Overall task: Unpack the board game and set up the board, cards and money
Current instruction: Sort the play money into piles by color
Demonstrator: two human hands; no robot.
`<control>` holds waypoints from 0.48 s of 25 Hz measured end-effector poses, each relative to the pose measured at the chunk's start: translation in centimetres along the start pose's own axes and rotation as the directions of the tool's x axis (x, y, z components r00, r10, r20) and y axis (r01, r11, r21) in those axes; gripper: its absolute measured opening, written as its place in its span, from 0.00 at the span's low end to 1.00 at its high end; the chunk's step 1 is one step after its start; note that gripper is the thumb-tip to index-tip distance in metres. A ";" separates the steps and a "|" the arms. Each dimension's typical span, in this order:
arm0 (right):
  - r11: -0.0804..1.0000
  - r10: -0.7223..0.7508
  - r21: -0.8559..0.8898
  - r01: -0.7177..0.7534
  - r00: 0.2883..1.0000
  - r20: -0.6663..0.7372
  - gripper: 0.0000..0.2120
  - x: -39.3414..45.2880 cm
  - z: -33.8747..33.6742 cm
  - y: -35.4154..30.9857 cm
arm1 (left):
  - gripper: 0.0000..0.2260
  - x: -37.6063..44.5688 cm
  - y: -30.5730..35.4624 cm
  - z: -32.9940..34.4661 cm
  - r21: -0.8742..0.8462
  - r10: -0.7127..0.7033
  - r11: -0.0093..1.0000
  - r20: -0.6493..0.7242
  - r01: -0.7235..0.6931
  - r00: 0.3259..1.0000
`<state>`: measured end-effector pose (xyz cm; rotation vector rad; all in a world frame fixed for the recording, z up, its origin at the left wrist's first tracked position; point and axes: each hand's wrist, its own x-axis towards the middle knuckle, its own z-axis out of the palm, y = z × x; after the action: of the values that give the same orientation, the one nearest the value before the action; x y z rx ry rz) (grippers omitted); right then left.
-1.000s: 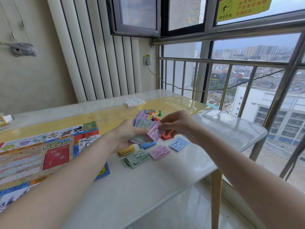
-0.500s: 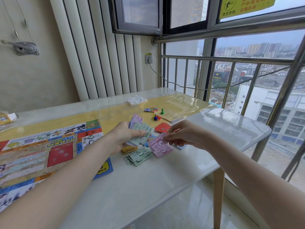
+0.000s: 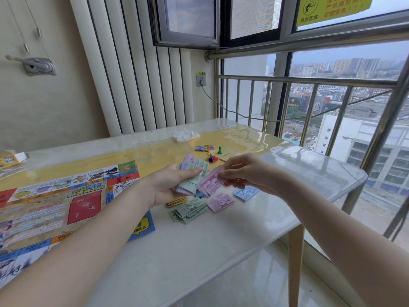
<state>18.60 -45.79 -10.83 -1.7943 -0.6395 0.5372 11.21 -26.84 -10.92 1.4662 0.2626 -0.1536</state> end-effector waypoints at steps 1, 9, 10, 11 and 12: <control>0.999 -0.016 -0.043 0.015 0.999 -0.030 0.03 0.2 0.4 0.0 | 0.03 0.0 0.0 0.3 -0.030 -0.004 1.000 0.032 0.005 0.999; 0.986 -0.066 -0.161 0.041 0.987 -0.148 0.03 0.5 1.3 -0.2 | 0.15 0.7 -0.4 1.1 -0.004 0.051 0.999 -0.101 -0.052 0.994; 0.989 -0.045 -0.143 0.023 0.988 -0.148 0.03 0.5 1.2 -0.1 | 0.14 0.6 -0.4 0.9 -0.006 0.049 0.999 -0.105 -0.050 0.993; 0.992 -0.019 -0.130 0.000 0.989 -0.148 0.03 0.4 1.1 -0.1 | 0.11 0.6 -0.4 0.8 -0.013 0.047 0.999 -0.111 -0.049 0.993; 0.993 0.007 -0.113 -0.024 0.989 -0.147 0.02 0.3 0.9 0.0 | 0.08 0.6 -0.4 0.6 -0.024 0.048 0.998 -0.124 -0.051 0.991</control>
<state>18.27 -44.96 -11.06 -1.9283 -0.5650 0.3804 11.75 -27.40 -11.42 1.4558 0.3271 -0.0190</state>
